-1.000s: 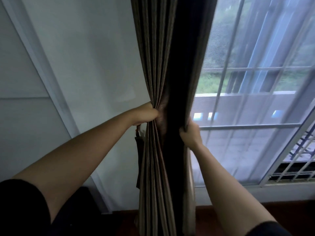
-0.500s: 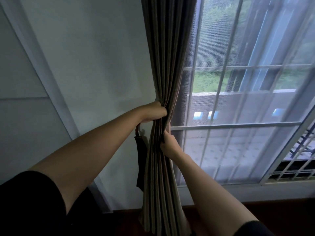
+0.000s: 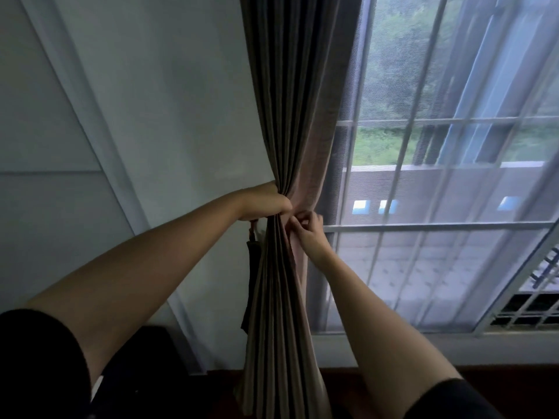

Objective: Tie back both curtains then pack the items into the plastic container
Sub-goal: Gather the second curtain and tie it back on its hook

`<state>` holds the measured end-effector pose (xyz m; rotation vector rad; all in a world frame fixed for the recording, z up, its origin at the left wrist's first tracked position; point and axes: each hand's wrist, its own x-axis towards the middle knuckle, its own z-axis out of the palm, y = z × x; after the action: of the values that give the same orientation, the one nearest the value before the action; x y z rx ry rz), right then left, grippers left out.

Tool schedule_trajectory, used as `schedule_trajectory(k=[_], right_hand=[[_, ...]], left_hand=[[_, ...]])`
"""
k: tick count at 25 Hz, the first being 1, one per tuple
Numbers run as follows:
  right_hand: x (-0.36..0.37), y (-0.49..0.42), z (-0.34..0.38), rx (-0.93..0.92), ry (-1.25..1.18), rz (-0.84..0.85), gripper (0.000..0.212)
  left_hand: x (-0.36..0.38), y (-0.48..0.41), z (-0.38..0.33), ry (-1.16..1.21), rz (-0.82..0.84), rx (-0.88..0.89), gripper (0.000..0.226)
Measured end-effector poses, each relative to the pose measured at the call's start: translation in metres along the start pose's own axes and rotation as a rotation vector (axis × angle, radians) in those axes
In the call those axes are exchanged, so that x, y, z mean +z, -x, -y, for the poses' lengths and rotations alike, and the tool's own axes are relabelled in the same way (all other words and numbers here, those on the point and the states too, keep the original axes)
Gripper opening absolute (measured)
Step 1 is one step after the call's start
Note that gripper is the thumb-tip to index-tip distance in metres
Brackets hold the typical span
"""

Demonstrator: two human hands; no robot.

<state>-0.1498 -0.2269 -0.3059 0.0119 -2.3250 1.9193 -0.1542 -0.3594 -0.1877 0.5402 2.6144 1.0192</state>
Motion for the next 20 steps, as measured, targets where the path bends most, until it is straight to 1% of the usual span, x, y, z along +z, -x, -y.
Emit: schedule_trajectory(k=[1, 2, 4, 5, 6, 7, 9, 10, 11, 12, 14, 16, 18, 19, 20], right_hand=[[0.001, -0.007, 0.000, -0.008, 0.002, -0.012, 0.045], [0.001, -0.012, 0.003, 0.006, -0.034, 0.009, 0.057], [-0.003, -0.021, 0.009, -0.041, -0.149, 0.088, 0.084], [-0.006, -0.026, 0.010, -0.071, -0.176, 0.103, 0.093], [-0.010, -0.031, 0.011, -0.096, -0.196, 0.133, 0.095], [-0.012, -0.035, 0.012, -0.102, -0.199, 0.179, 0.088], [-0.012, -0.040, 0.015, -0.097, -0.170, 0.282, 0.057], [-0.012, -0.041, 0.016, -0.078, -0.160, 0.322, 0.047], [-0.012, -0.042, 0.016, -0.063, -0.159, 0.344, 0.046], [-0.013, -0.044, 0.015, -0.060, -0.148, 0.342, 0.049], [-0.012, -0.043, 0.017, -0.074, -0.136, 0.331, 0.053], [-0.012, -0.042, 0.019, -0.073, -0.125, 0.324, 0.050], [-0.013, -0.038, 0.020, -0.057, -0.093, 0.290, 0.041], [-0.013, -0.036, 0.017, -0.069, -0.050, 0.253, 0.039], [-0.012, -0.033, 0.014, -0.098, 0.017, 0.193, 0.041]], left_hand=[[-0.003, 0.003, 0.003, -0.008, 0.013, 0.011, 0.033], [-0.006, 0.005, 0.006, -0.006, 0.024, 0.009, 0.030], [-0.012, 0.009, 0.011, 0.003, 0.026, -0.009, 0.032], [-0.015, 0.011, 0.013, 0.022, 0.028, -0.010, 0.036], [-0.016, 0.013, 0.014, 0.055, 0.038, -0.014, 0.039], [-0.018, 0.015, 0.016, 0.078, 0.054, -0.013, 0.040], [-0.019, 0.016, 0.020, 0.121, 0.085, -0.005, 0.032], [-0.019, 0.017, 0.021, 0.141, 0.099, -0.004, 0.025], [-0.019, 0.018, 0.022, 0.152, 0.107, 0.001, 0.021], [-0.019, 0.019, 0.021, 0.159, 0.111, 0.003, 0.018], [-0.019, 0.021, 0.020, 0.169, 0.120, 0.004, 0.019], [-0.020, 0.020, 0.021, 0.164, 0.118, 0.010, 0.022], [-0.020, 0.019, 0.018, 0.134, 0.092, 0.004, 0.020], [-0.017, 0.018, 0.017, 0.126, 0.066, -0.003, 0.024], [-0.015, 0.017, 0.015, 0.129, 0.042, -0.004, 0.032]])
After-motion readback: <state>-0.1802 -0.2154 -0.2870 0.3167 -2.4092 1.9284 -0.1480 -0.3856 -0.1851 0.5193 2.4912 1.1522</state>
